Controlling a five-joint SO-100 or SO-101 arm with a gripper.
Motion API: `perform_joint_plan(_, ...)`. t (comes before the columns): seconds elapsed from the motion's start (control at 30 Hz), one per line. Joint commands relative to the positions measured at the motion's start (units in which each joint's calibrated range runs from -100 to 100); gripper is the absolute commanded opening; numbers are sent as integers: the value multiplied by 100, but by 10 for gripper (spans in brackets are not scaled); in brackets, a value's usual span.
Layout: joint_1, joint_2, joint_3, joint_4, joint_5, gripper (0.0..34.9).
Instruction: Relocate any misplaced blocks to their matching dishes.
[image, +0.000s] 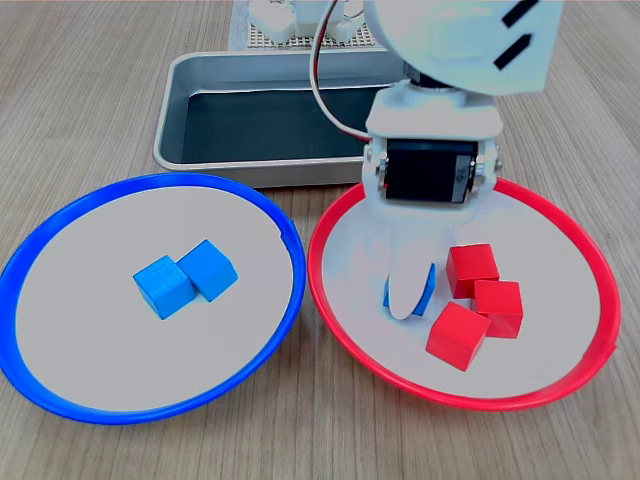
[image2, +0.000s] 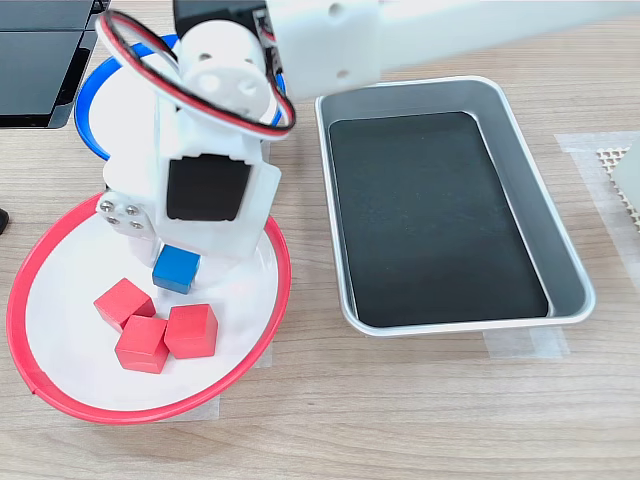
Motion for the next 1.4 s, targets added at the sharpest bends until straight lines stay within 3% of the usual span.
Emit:
perform_joint_plan(0.0,34,-702,86,-3,200,4)
perform_joint_plan(0.23,212,-1478,460,-20,987,4)
perform_joint_plan(0.63,1398,-1939,815,-441,1929,4)
perform_joint_plan(1.03,2161,-1717,1270,-763,2330,4)
perform_joint_plan(1.37,2198,-1188,887,-928,2335,4)
